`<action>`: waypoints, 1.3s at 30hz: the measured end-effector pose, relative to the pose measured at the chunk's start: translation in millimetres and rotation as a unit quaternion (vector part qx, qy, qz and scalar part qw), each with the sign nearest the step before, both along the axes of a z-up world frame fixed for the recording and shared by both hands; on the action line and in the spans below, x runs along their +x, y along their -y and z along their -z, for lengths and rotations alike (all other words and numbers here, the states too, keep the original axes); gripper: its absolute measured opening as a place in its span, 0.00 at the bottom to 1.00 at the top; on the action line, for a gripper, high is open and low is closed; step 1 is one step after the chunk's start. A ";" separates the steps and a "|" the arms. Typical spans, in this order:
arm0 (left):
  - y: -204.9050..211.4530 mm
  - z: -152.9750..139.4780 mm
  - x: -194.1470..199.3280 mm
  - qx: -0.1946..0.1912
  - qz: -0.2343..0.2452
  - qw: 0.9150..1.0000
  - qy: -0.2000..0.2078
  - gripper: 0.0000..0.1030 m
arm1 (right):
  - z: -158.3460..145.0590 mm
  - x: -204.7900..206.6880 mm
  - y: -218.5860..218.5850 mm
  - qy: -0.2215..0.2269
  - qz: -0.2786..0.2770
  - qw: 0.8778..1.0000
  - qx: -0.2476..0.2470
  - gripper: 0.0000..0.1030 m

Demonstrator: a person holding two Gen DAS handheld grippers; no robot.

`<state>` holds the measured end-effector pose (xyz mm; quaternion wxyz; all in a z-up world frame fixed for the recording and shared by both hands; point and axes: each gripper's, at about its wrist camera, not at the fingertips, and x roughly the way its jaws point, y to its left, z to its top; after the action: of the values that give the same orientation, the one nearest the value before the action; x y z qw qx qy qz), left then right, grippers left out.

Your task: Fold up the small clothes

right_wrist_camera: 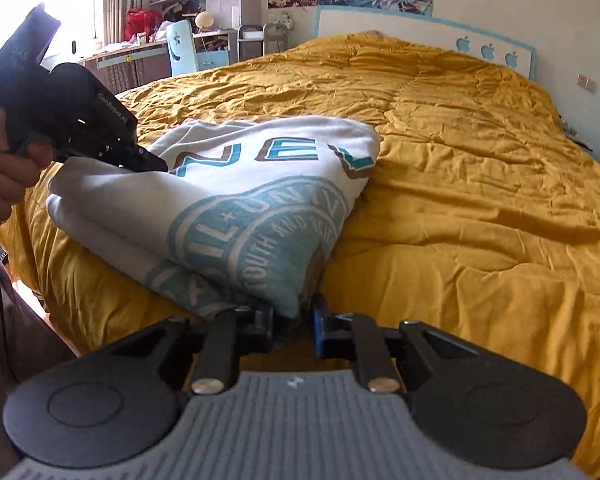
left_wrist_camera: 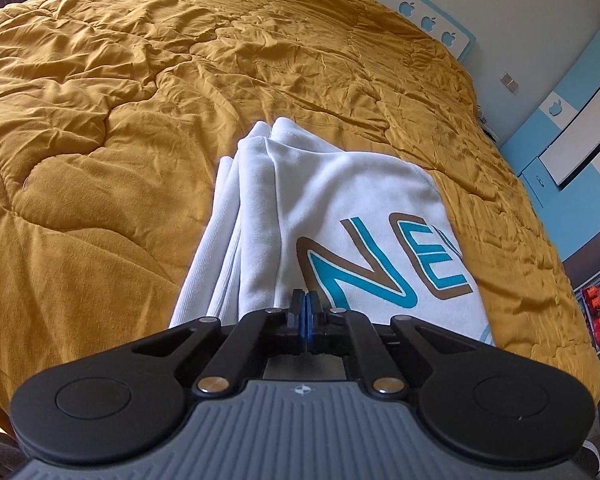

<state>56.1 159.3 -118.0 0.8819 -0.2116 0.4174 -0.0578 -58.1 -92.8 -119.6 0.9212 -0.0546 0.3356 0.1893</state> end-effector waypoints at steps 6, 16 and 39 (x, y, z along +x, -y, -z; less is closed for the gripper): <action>12.1 -9.8 -3.3 0.052 0.005 0.999 0.012 0.06 | -35.4 -3.9 25.6 -0.049 0.018 0.995 0.085 0.15; 19.6 -9.7 -2.9 0.078 0.005 0.997 0.015 0.06 | -66.3 12.3 -13.4 0.085 -0.018 0.990 0.113 0.17; 20.2 -6.7 1.3 0.085 0.009 0.996 0.013 0.06 | -23.0 -0.2 -19.2 -0.055 -0.008 0.993 0.100 0.13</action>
<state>57.4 139.1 -111.3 0.9013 -0.1317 0.4113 -0.0324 -58.3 -73.6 -96.5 0.9005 0.0454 0.3651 0.2319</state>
